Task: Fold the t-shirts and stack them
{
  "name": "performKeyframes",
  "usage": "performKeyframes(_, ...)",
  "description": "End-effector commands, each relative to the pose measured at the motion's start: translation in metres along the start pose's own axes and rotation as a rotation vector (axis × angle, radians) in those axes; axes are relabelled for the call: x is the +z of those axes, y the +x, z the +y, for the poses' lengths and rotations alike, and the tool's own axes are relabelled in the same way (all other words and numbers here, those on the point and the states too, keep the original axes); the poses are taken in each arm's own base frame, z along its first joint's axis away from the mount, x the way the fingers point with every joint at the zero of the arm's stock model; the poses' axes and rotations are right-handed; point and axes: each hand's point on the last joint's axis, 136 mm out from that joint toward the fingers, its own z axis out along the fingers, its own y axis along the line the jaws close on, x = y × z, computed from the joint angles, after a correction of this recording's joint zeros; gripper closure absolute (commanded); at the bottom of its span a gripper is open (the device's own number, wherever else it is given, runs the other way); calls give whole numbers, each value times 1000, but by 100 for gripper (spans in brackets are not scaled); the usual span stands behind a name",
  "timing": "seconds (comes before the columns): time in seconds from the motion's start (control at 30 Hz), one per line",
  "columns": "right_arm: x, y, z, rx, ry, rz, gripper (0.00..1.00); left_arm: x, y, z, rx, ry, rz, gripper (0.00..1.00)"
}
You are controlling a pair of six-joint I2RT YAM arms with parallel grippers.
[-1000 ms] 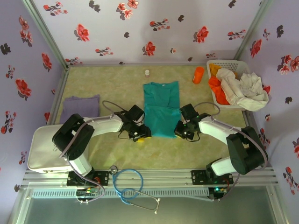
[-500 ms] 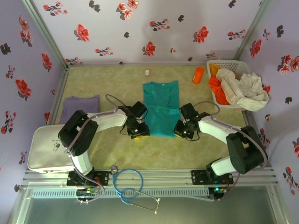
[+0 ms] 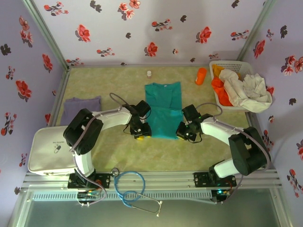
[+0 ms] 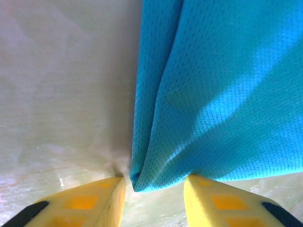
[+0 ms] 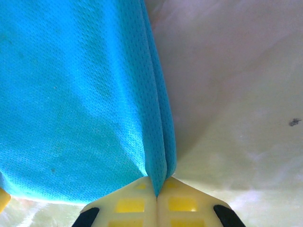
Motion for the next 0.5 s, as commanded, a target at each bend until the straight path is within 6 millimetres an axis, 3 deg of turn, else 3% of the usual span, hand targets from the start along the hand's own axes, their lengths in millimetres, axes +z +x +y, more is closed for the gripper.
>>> performKeyframes(0.0, 1, 1, 4, -17, -4, 14, 100, 12, -34, -18, 63, 52, -91, 65)
performKeyframes(0.23, 0, 0, 3, -19, 1, 9, 100, 10, -45, -25, 86, 59, -98, 71)
performKeyframes(0.47, -1, -2, 4, -22, 4, 2, 100, 3, -47, -24, 86, 58, -102, 85)
